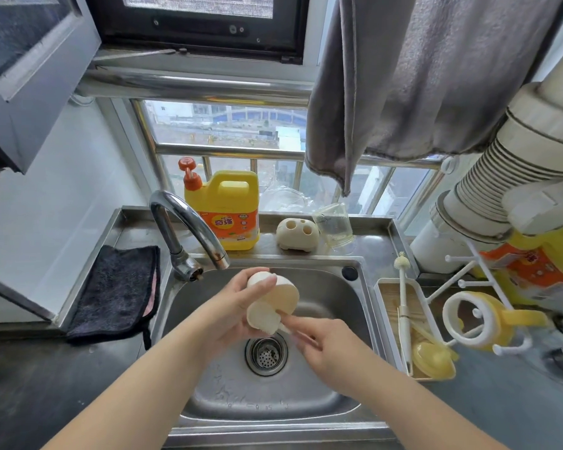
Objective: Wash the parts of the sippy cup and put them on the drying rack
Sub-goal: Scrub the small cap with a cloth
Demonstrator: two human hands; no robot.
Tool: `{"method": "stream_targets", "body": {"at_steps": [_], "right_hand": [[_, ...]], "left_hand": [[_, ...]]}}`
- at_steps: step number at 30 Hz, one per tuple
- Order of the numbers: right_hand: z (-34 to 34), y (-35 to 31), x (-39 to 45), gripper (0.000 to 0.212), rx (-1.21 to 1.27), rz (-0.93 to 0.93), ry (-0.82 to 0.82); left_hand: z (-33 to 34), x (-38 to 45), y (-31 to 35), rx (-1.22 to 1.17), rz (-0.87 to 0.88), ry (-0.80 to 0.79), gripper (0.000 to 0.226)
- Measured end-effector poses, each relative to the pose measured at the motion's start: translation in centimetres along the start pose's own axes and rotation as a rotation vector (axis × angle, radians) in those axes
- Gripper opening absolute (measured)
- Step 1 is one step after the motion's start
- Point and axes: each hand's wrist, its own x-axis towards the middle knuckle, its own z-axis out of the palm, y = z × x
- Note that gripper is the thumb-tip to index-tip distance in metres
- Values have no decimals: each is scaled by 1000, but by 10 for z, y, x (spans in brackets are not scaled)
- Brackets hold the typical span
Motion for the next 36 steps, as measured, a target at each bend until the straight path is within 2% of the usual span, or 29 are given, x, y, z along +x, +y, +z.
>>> {"method": "stream_targets", "body": {"at_steps": [3, 4, 5, 7, 9, 10, 11, 13, 16, 17, 18, 19, 20, 21, 23, 24, 26, 28, 29, 31, 34, 36], "right_hand": [[4, 7, -2, 70, -703, -99, 130], [5, 8, -3, 79, -837, -106, 194], [4, 7, -2, 83, -932, -121, 278], [4, 6, 0, 79, -957, -96, 381], [5, -10, 0, 78, -870, -5, 231], [8, -10, 0, 71, -759, 26, 185], [11, -10, -5, 62, -519, 76, 97], [14, -8, -4, 42, 99, 158, -52], [9, -8, -1, 27, 909, 300, -120], [6, -13, -1, 26, 1056, 325, -148], [8, -13, -2, 26, 1080, 315, -157], [12, -14, -4, 27, 965, 271, -142], [14, -12, -5, 31, 716, 230, -93], [13, -9, -5, 38, 381, 190, -36], [7, -5, -4, 60, -322, 128, -22], [3, -4, -4, 70, -561, 126, 16], [-2, -4, -2, 79, -770, 120, 68], [-3, -6, -1, 78, -774, 137, 89], [-1, -8, 0, 74, -682, 141, 90], [6, -9, 1, 58, -308, 111, 57], [5, -14, -4, 29, 474, 189, -79], [-6, -14, -3, 25, 1000, 311, -150]], "left_hand": [[1, 1, -2, 79, -23, 54, 70], [2, 1, -3, 90, -37, 56, 66], [4, 2, -4, 78, -46, 56, 63], [10, 6, -4, 41, -44, 73, 58], [16, 9, -1, 18, -26, 107, 51], [17, 9, 0, -5, -16, 128, 49], [17, 9, -1, -30, -4, 148, 51], [15, 7, -4, -70, 30, 173, 57], [15, 7, -6, -153, 118, 146, 58], [16, 7, -5, -158, 145, 132, 58], [17, 6, -4, -155, 165, 125, 57], [18, 5, -3, -150, 175, 124, 57], [18, 4, -4, -139, 173, 130, 57], [17, 4, -6, -119, 166, 144, 57], [14, 4, -11, -69, 152, 176, 60], [13, 5, -13, -61, 146, 179, 60], [14, 6, -13, -78, 152, 175, 58], [17, 7, -8, -95, 161, 157, 55], [18, 6, -6, -96, 166, 144, 55], [17, 4, -4, -94, 172, 133, 57], [13, 2, -8, -144, 184, 116, 53], [14, 1, -10, -208, 226, 73, 54]]}}
